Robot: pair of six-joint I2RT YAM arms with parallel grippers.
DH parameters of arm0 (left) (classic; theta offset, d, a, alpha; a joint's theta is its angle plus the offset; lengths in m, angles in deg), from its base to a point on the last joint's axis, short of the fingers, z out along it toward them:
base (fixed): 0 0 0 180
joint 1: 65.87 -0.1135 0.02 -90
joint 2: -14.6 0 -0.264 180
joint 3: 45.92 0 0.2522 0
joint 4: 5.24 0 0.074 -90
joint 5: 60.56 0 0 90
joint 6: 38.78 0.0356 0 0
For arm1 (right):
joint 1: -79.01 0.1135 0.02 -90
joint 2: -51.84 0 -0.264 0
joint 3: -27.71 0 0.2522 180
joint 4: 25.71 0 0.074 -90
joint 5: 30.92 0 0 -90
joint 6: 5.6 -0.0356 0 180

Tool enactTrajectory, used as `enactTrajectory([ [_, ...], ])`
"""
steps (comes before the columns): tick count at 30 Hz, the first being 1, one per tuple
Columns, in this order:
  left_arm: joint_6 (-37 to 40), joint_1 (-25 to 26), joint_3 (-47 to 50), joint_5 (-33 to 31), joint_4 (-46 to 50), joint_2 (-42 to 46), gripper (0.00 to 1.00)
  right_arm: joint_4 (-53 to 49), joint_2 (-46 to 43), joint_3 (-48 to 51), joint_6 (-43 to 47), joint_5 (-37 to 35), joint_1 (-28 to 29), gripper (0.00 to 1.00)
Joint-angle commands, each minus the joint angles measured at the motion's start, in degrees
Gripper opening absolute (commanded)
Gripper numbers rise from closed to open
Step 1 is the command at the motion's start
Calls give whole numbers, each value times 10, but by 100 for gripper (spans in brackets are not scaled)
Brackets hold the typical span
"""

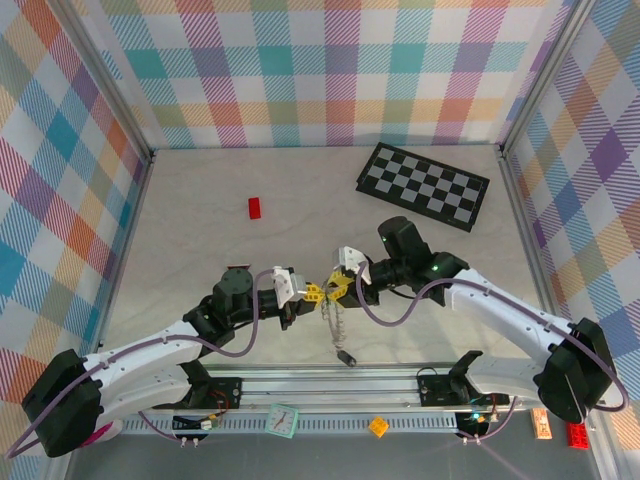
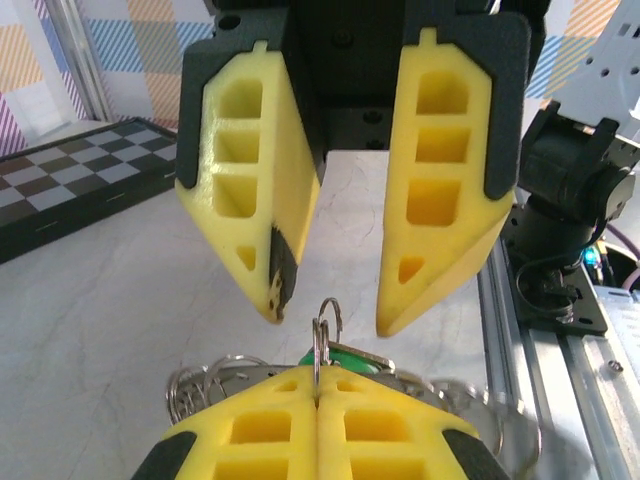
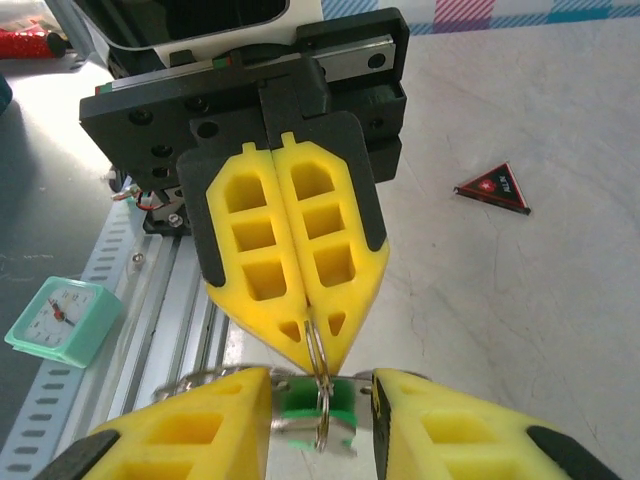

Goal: Put the keys on the keyring

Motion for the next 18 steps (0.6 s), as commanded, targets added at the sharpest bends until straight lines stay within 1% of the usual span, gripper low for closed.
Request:
enactTrajectory([
  [1, -11, 4, 3, 22, -65, -4, 0, 29, 10, 7, -13, 25, 2, 32],
  [3, -13, 4, 4, 25, -71, -6, 0, 34, 15, 7, -15, 26, 2, 30],
  [5, -16, 4, 7, 26, -79, -7, 0, 35, 17, 7, -15, 26, 2, 25],
  [8, -17, 4, 8, 27, -83, -8, 0, 36, 16, 8, -14, 28, 2, 13],
  [10, -19, 4, 8, 22, -82, -7, 0, 31, 14, 6, -10, 29, 2, 3],
  [11, -20, 4, 8, 15, -79, -6, 3, 25, 12, 3, -6, 29, 2, 0],
  [13, -19, 4, 6, -1, -63, -1, 16, 7, 8, -3, 6, 22, 1, 0],
  [15, -9, 5, -5, -10, -22, 5, 21, -23, 5, -16, 24, 5, 2, 0],
  [18, 11, 4, -29, -18, 53, 12, 22, -79, 8, -41, 56, -28, 8, 0],
])
